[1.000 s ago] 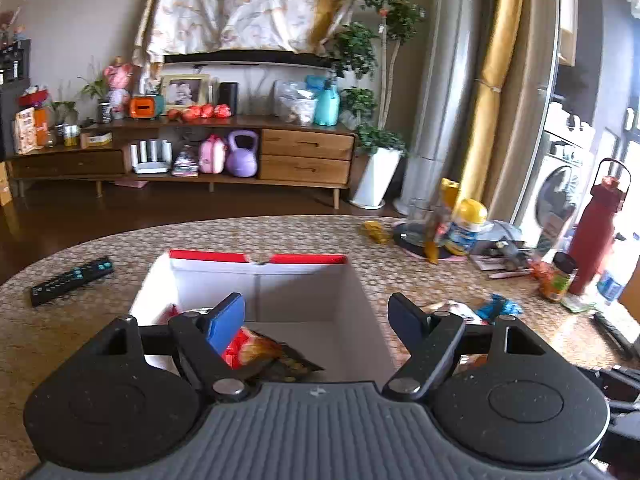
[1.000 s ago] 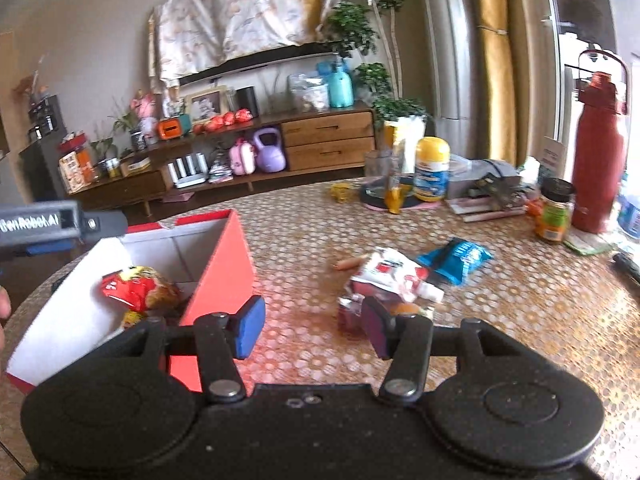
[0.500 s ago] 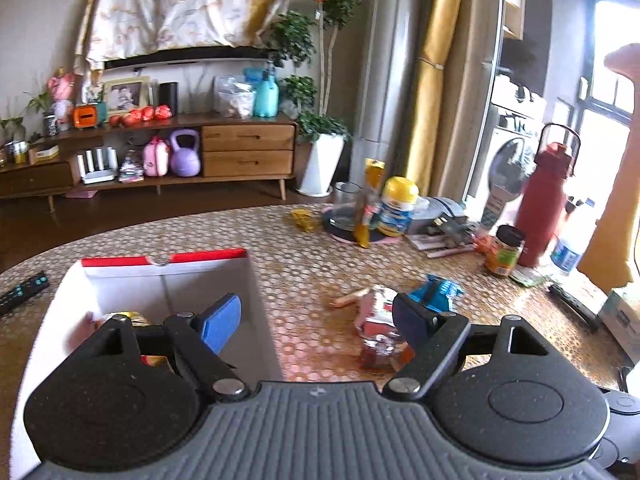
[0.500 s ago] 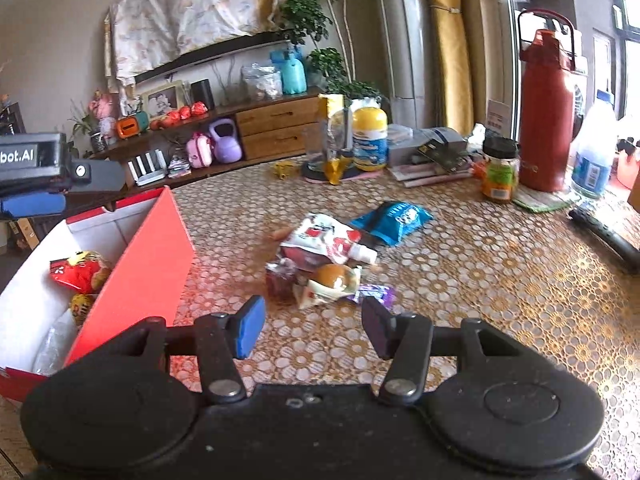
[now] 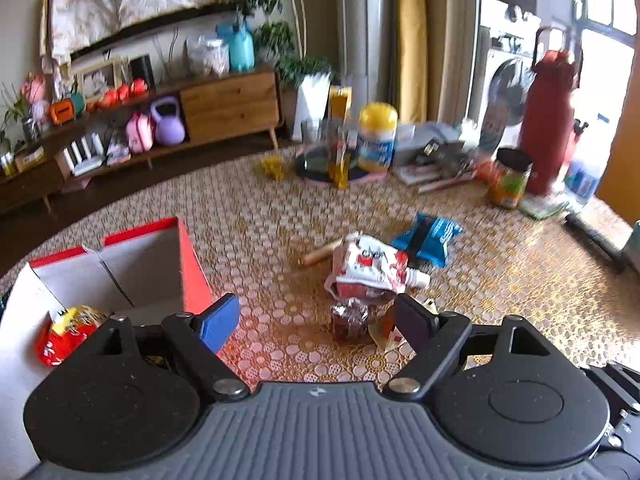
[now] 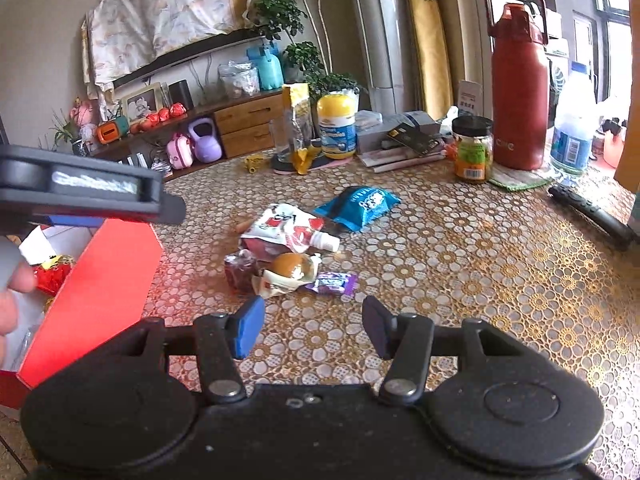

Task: Organize snacks
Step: 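Move both tools back toward the remaining snacks on the table, then grasp the orange-capped pouch with the right tool while the left tool grasps the clear wrapped cake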

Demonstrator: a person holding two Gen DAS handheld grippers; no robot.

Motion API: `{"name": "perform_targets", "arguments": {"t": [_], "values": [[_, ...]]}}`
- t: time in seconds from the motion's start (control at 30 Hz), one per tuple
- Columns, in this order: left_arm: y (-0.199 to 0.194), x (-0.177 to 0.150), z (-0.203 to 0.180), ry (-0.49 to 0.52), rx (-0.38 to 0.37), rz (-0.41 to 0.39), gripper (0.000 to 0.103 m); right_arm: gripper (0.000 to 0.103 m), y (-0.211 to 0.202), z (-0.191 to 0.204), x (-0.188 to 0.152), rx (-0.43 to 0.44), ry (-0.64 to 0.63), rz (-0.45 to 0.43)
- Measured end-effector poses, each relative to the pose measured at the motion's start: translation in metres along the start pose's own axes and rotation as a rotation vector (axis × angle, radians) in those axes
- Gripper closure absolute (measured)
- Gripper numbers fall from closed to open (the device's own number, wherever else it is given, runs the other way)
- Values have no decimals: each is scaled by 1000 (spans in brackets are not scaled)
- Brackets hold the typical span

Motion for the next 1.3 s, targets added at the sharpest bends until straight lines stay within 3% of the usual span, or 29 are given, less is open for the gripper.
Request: {"name": "perform_targets", "arguments": {"t": [0.6,0.97,1.0,1.07,1.13,1.17,1.3], "values": [[91,-1,-12,-51,37,177,19,47,21,-22,-4,6,40,39],[116,-5,-10,-86,18,211,19,47,33,-25,-5,5,30,62],[117,-5,-10,-87,17,213,21,47,34,-24,-4,5,28,63],[119,-7,-9,-89,5,220,36,47,38,-22,-4,8,16,64],[120,-8,-10,-92,-33,220,59,47,42,-18,-3,11,-3,66],[120,-7,-11,-90,-41,222,66,47,44,-16,-2,14,-13,65],[115,-7,-9,-99,-51,202,70,45,55,-4,4,28,-62,58]]}}
Point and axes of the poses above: each gripper's, at about its wrist camera, not at the fingertips, and y roughly the way its jaws point, z to its left, x to its top, the point moved 2 cm from there along y, roughly the way its jaws point, and after that the axes turned 3 degrees about y, right-handed, at the moved point
